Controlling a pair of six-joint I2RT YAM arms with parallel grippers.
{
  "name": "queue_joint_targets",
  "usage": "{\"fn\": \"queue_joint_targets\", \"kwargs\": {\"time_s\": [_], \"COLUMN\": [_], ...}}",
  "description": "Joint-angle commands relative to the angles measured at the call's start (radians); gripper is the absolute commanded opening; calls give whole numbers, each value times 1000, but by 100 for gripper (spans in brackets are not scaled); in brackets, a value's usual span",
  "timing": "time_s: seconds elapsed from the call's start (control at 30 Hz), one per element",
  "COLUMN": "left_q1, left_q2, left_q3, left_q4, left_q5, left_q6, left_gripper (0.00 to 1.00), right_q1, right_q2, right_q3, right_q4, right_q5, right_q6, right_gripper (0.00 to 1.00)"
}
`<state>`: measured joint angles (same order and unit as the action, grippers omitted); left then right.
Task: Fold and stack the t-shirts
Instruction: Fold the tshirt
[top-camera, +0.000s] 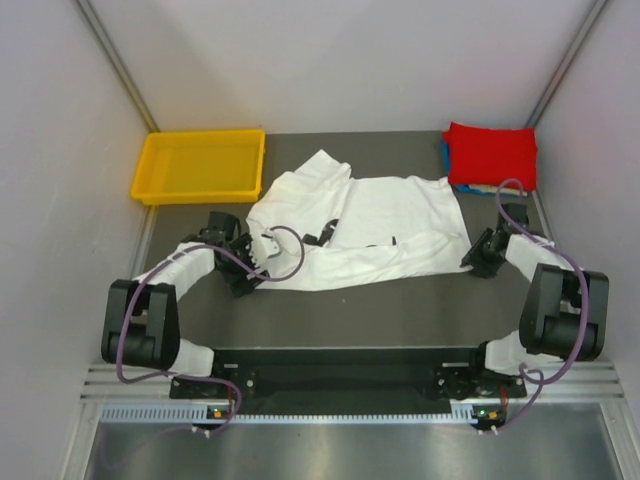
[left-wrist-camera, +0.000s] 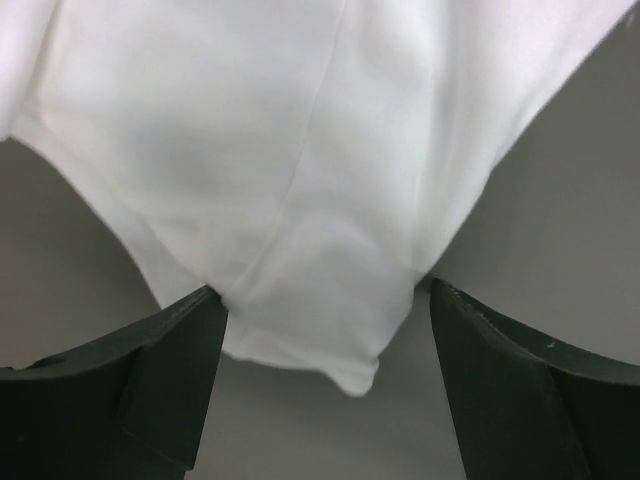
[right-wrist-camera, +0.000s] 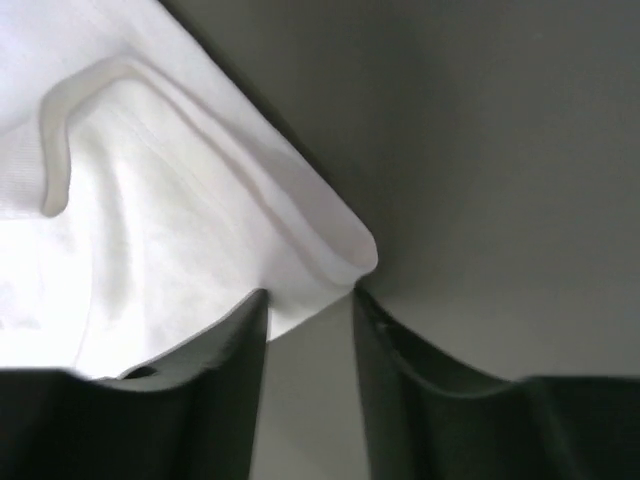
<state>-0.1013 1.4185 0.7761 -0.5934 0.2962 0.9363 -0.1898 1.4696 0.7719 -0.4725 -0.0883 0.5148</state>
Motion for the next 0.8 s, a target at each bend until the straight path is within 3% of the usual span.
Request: {"fn": "queue_joint_targets", "kwargs": {"time_s": [0.0,0.03,0.13,0.17,0.3,0.47,0.63,0.77], "left_q1": [-57,-79,-104,-104,-104,-110,-126,-135], "left_q2": [39,63,88,82,11,-170,-265,-319], "left_q3": [-40,-43,-52,-55,-45,-20,15,22], "left_q4": [177,187,176,169,61,-276,-552,-701], "left_q5": [-57,-68,-72,-71,-57,-57,-51,-14], "left_q6": [12,-8,-39,-50,-80,-30,82,160], "left_gripper": [85,66,22,0,0,0,0,0], "right_q1": [6,4,-26,-36,-92,-135,-376,-413], "right_q2": [6,5,-3,-9,-83,-314,-553,-644], "right_q3": [-14,-14,-19,-19,-37,-152,-295,-267], "right_q4": [51,40,8,0,-87,-204,-372,-532], "right_q5": [19,25,9,7,-33,-154,-275,-209], "right_q6": [19,16,7,7,-6,59,59,1], "right_gripper": [33,21,0,0,0,0,0,0]}}
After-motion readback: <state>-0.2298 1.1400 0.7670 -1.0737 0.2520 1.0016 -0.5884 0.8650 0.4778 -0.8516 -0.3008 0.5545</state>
